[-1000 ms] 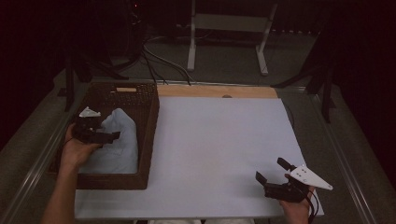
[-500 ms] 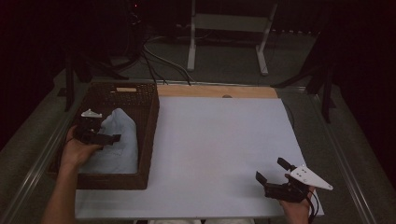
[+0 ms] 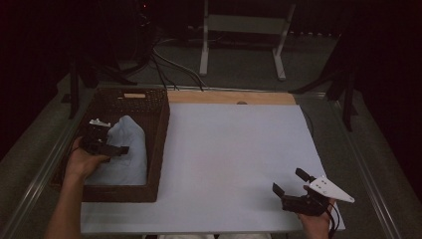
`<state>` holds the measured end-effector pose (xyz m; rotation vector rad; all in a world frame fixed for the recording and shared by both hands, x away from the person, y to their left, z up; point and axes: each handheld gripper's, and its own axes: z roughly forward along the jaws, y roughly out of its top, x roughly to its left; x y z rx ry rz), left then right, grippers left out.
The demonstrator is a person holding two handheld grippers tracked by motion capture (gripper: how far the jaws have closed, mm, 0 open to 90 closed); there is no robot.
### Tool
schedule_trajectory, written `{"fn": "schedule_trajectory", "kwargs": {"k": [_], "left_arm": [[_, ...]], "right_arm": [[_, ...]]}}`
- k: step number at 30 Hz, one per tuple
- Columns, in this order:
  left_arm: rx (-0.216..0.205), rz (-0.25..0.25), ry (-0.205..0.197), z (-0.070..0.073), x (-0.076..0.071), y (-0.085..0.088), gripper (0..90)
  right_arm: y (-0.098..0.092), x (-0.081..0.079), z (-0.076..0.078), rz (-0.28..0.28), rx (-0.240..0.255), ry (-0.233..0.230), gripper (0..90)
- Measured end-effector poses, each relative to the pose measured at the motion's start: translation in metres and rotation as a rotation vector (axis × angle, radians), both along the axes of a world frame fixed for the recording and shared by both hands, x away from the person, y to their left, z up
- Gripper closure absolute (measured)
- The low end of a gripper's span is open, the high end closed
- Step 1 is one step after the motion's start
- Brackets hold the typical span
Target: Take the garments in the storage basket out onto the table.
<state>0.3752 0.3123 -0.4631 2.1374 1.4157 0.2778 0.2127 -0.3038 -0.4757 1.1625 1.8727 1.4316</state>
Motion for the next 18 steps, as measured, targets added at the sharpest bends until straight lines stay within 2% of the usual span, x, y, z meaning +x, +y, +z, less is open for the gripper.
{"fn": "schedule_trajectory", "kwargs": {"k": [6, 11, 12, 14, 15, 16, 18], "left_arm": [[0.005, -0.009, 0.044, -0.004, 0.001, 0.0, 1.3], [0.01, -0.022, 0.105, -0.01, 0.002, -0.001, 1.3], [0.01, -0.022, 0.105, -0.01, 0.002, -0.001, 1.3], [0.016, -0.026, 0.126, -0.011, 0.003, -0.002, 1.3], [0.021, -0.036, 0.152, -0.012, 0.003, -0.002, 1.3], [0.021, -0.036, 0.152, -0.012, 0.003, -0.002, 1.3], [0.032, -0.047, 0.193, -0.015, 0.003, -0.003, 1.3]], "right_arm": [[0.001, 0.0, 0.0, 0.002, -0.001, 0.001, 0.0], [0.0, 0.0, 0.0, 0.001, -0.001, 0.0, 0.0], [0.0, 0.0, 0.0, 0.001, -0.001, 0.0, 0.0], [0.0, 0.0, 0.0, 0.001, 0.0, 0.0, 0.0], [0.0, 0.0, 0.0, 0.001, 0.001, 0.0, 0.0], [0.0, 0.0, 0.0, 0.001, 0.001, 0.0, 0.0], [0.0, 0.0, 0.0, 0.002, 0.0, 0.001, 0.0]]}}
